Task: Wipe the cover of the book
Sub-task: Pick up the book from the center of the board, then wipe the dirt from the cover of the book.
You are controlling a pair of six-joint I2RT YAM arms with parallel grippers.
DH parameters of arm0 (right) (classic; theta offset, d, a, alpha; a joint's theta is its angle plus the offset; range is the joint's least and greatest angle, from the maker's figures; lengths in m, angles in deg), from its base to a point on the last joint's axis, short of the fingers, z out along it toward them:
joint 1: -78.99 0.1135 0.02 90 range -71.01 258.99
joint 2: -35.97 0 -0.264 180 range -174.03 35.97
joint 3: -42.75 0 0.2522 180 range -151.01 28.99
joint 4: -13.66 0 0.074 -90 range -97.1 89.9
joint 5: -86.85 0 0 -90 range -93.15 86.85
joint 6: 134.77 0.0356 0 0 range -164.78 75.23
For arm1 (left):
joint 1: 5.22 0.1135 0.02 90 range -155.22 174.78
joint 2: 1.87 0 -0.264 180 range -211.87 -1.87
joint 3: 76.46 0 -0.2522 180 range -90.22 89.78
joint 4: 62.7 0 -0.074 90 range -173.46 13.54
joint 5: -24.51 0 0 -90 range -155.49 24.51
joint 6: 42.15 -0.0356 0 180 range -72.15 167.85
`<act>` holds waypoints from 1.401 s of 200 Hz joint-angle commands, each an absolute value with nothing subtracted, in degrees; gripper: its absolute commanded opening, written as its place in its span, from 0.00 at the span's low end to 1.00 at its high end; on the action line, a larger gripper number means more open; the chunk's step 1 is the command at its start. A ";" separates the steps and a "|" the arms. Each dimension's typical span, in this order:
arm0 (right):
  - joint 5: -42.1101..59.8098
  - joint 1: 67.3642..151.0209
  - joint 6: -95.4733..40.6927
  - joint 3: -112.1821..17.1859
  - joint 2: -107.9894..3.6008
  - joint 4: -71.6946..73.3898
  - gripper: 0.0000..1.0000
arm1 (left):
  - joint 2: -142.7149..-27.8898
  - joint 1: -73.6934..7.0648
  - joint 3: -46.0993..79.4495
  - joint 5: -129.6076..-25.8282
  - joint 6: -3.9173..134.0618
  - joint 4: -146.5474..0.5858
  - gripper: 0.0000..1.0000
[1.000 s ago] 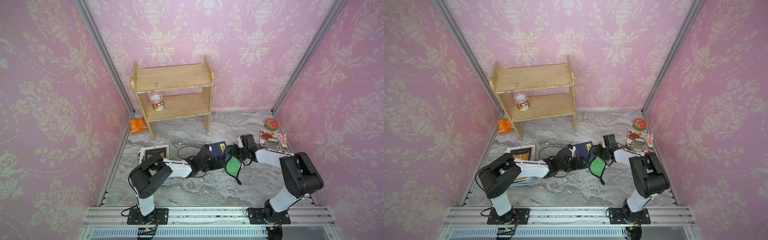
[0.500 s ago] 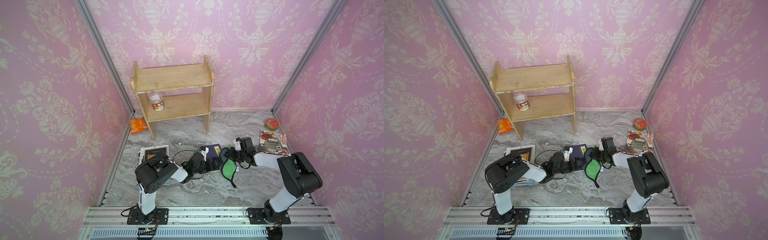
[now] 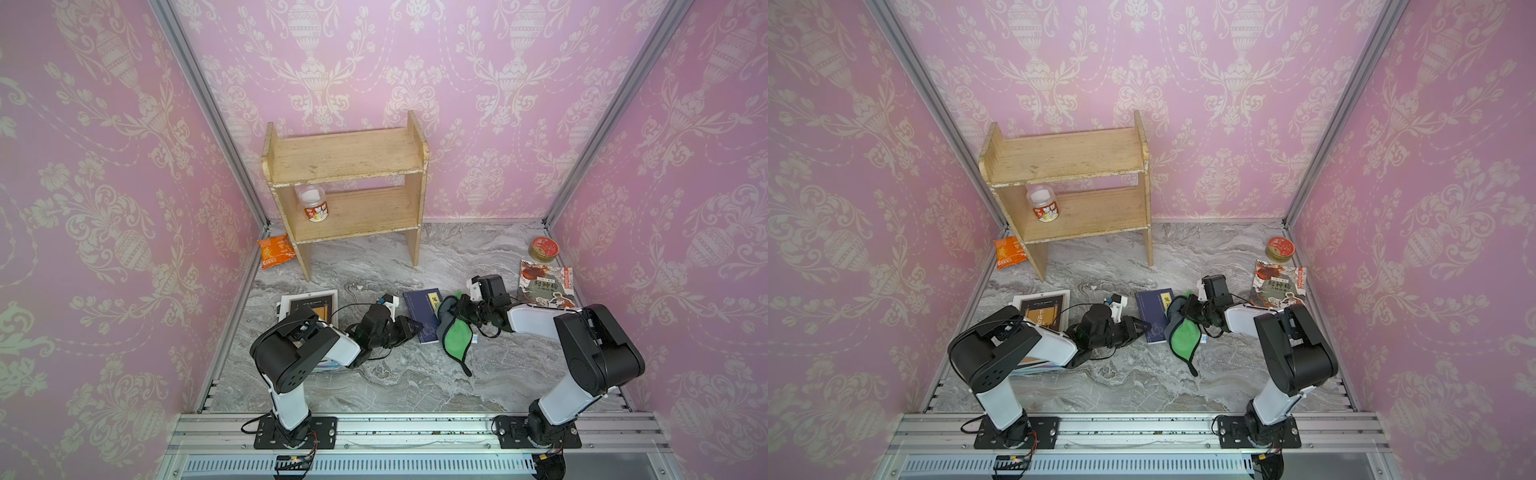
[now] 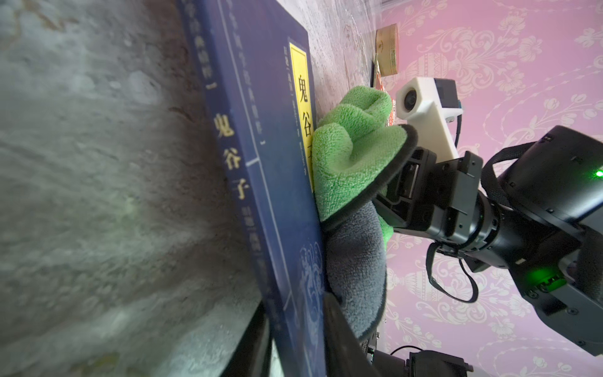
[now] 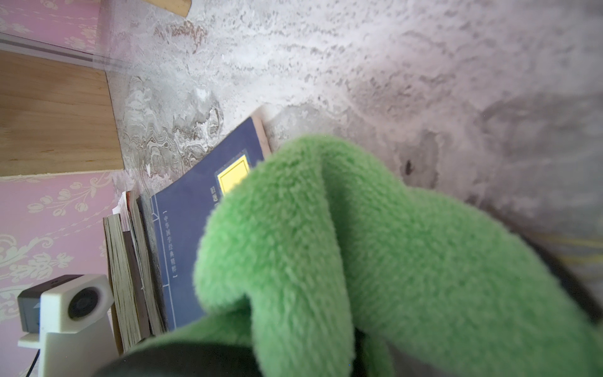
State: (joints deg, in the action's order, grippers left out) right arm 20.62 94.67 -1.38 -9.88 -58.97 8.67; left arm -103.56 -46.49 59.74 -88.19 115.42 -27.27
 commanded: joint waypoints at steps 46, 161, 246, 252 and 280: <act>5.78 108.45 -2.52 -12.69 -61.28 -19.06 0.00 | -102.23 -45.73 59.25 -89.88 114.19 -30.60 0.08; 7.94 106.01 -4.47 -30.89 -75.73 -20.84 0.00 | -101.44 -45.64 59.79 -102.43 107.74 -40.69 0.00; 9.69 117.09 2.63 -36.73 -81.98 -13.55 0.00 | -101.17 -45.64 59.09 -105.17 105.00 -44.57 0.00; 9.45 116.37 2.33 -36.71 -81.88 -13.52 0.00 | -100.89 -45.64 59.17 -105.06 104.76 -44.90 0.00; 8.05 109.82 0.08 -32.55 -79.03 -14.45 0.00 | -99.89 -45.31 60.61 -103.92 104.67 -45.09 0.00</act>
